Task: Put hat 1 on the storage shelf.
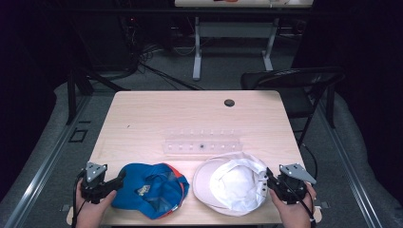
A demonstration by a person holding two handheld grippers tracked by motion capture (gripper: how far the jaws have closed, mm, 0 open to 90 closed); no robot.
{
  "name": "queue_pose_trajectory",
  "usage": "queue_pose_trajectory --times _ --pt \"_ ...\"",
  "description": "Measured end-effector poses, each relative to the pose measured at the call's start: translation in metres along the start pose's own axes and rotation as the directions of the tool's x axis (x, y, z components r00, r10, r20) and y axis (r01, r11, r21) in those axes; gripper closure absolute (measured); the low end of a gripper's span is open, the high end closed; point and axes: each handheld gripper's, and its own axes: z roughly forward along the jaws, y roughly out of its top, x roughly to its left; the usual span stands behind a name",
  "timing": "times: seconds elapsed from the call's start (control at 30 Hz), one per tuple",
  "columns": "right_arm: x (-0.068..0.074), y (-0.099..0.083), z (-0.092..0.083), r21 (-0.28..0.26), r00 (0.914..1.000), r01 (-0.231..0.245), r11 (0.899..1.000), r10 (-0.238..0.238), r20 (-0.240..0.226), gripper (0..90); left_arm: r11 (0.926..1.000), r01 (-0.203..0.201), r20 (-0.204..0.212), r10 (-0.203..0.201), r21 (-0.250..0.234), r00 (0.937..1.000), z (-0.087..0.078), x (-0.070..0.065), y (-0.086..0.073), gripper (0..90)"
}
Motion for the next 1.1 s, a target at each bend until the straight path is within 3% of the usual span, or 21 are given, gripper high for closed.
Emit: queue_pose_trajectory --times 0.1,0.13,0.17,0.3,0.37,0.43,0.53,0.57,0.6,0.63,0.7,0.83,0.97,1.07,1.1 --pt "0.000 0.004 -0.002 0.007 0.9990 -0.037 0.999 0.037 -0.025 53.9 1.0000 -0.008 -0.006 0.008 0.002 0.9999 0.000 0.001 0.001 29.0" --pt "-0.001 0.010 -0.004 0.028 0.9937 -0.083 0.996 0.084 -0.073 53.9 0.9998 -0.020 -0.026 0.020 0.008 0.9995 0.000 0.002 0.001 28.9" --pt "-0.002 0.012 -0.005 0.035 0.9917 -0.090 0.995 0.092 -0.089 53.8 0.9997 -0.022 -0.028 0.022 0.009 0.9994 0.000 0.003 0.002 28.3" --pt "-0.009 0.023 -0.010 0.078 0.9818 -0.121 0.990 0.131 -0.137 50.7 1.0000 -0.002 0.000 0.002 0.001 1.0000 -0.001 0.003 0.003 28.2" --pt "-0.013 0.027 -0.011 0.139 0.9673 -0.152 0.979 0.176 -0.183 49.4 0.9999 0.006 0.009 -0.006 0.009 0.9999 0.000 0.003 0.003 28.2" --pt "-0.017 0.030 -0.010 0.208 0.9496 -0.182 0.961 0.227 -0.216 49.0 0.9999 0.008 0.008 -0.008 0.014 0.9999 0.000 0.003 0.002 28.2" --pt "-0.022 0.033 -0.007 0.284 0.9424 -0.184 0.941 0.251 -0.221 48.9 0.9999 0.006 0.005 -0.006 0.014 1.0000 0.001 0.001 0.001 28.2" --pt "-0.022 0.033 -0.007 0.284 0.9424 -0.184 0.941 0.251 -0.221 48.9 0.9999 0.006 0.005 -0.006 0.014 1.0000 0.001 0.001 0.001 28.2" --pt "-0.024 0.035 -0.006 0.335 0.9346 -0.184 0.924 0.270 -0.232 48.9 0.9999 -0.002 0.006 0.002 0.012 1.0000 0.001 0.000 0.001 28.3" --pt "-0.024 0.036 -0.005 0.344 0.9349 -0.180 0.922 0.269 -0.231 48.6 1.0000 -0.002 0.007 0.002 0.007 1.0000 0.001 0.000 0.001 28.3" --pt "-0.025 0.039 -0.004 0.380 0.9286 -0.182 0.907 0.286 -0.237 48.3 0.9999 -0.010 0.012 0.010 0.007 0.9999 0.001 -0.002 0.002 28.7" --pt "-0.027 0.041 0.004 0.447 0.9086 -0.186 0.875 0.327 -0.260 48.1 0.9996 -0.026 0.020 0.026 0.014 0.9995 0.002 -0.005 0.001 29.1" --pt "-0.026 0.040 0.013 0.488 0.9114 -0.173 0.856 0.327 -0.250 48.1 0.9995 -0.031 0.022 0.030 0.012 0.9993 0.002 -0.007 0.001 29.2" --pt "-0.026 0.038 0.018 0.506 0.9016 -0.178 0.844 0.346 -0.260 48.1 0.9994 -0.034 0.021 0.033 0.013 0.9992 0.002 -0.008 0.001 29.5" --pt "-0.026 0.038 0.019 0.528 0.8980 -0.181 0.830 0.358 -0.255 48.1 0.9994 -0.034 0.021 0.033 0.013 0.9992 0.002 -0.008 0.001 29.6"
